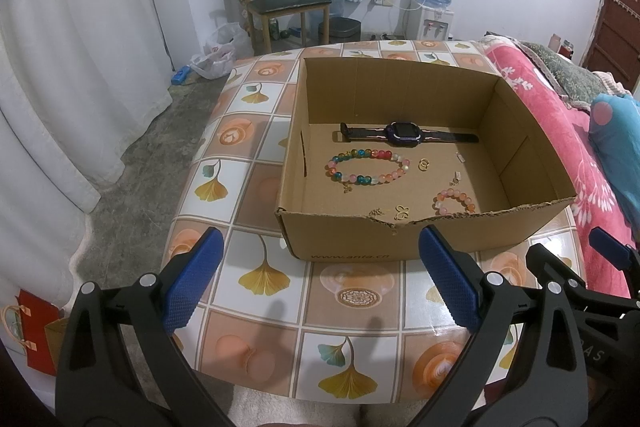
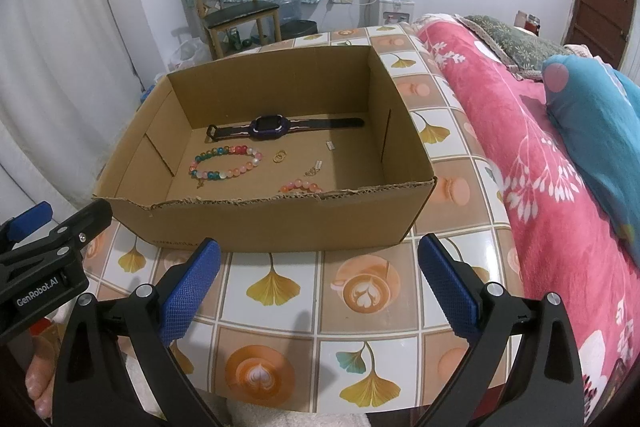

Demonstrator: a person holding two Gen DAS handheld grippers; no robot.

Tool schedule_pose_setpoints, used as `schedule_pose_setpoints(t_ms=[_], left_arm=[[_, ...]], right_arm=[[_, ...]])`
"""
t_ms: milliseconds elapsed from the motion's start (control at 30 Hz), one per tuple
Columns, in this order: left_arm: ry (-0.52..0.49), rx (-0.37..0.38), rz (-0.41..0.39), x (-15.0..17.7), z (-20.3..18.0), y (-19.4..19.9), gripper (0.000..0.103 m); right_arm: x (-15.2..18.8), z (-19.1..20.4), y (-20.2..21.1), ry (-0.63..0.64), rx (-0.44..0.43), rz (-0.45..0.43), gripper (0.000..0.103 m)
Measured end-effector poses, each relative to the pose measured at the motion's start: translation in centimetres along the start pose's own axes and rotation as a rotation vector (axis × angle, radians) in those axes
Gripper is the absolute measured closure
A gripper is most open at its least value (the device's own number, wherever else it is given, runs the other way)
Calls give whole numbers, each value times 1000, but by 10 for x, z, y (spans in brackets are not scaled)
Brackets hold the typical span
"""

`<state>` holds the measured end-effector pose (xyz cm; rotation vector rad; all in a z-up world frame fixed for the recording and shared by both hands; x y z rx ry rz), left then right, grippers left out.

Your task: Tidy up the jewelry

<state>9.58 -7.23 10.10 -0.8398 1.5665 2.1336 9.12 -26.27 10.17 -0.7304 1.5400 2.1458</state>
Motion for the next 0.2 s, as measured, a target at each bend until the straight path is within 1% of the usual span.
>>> schedule_pose_setpoints(t_ms=[200], left_arm=[[1, 1, 1, 1, 0, 0, 8]], right_arm=[[1, 1, 0, 0, 1, 2, 7]])
Point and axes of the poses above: each gripper's, at about its wrist camera, not at the fingertips, and y roughly against the way its jaws point, z to its left, x to its underside, the point moved 2 cm from there along -y, roughly the way its jaws point, and after that the axes turned 15 degrees about -x, right-handed, at the moved point
